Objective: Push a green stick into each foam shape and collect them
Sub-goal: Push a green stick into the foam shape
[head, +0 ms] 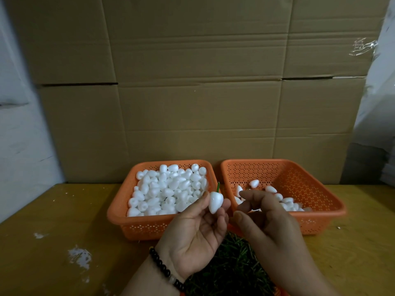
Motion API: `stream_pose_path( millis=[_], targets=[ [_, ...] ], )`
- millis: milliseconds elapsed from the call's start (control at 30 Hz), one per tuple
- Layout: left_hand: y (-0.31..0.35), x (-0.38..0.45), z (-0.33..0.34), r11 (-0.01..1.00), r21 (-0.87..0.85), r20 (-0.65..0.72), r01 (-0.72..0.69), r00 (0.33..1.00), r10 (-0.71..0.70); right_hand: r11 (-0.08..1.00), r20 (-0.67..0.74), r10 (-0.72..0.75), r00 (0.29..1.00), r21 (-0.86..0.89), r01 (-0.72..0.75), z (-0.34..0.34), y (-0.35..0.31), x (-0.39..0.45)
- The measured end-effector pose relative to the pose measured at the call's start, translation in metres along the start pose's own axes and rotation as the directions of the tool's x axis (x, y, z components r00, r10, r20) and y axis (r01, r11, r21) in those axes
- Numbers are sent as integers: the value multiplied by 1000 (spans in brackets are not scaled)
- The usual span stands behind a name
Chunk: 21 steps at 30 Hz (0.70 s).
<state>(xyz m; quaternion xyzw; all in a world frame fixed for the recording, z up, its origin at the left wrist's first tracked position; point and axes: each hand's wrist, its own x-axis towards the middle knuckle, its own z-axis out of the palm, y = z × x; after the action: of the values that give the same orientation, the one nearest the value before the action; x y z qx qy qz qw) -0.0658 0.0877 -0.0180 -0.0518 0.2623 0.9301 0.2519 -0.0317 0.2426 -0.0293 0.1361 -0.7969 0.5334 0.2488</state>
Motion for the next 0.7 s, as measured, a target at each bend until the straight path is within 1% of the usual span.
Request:
stream_pose_path(
  millis=[67,233,433,700],
  targets=[
    [0,0,-1,1000,13,13,-4,1000,4,1000,10,4,1000,0,-4,0,0,0],
    [0,0,-4,994,108,27,-1,1000,-2,1000,30,19,999,14,-19,1,0,0],
    [0,0,-6,992,123,102,-37,995,25,1000,40,5,999,5,-5,0,-2,0],
    [-4,-2,-3,967,206,218,-152,970,107,989,4,-83,997,-122,83,0,0,1]
  ],
)
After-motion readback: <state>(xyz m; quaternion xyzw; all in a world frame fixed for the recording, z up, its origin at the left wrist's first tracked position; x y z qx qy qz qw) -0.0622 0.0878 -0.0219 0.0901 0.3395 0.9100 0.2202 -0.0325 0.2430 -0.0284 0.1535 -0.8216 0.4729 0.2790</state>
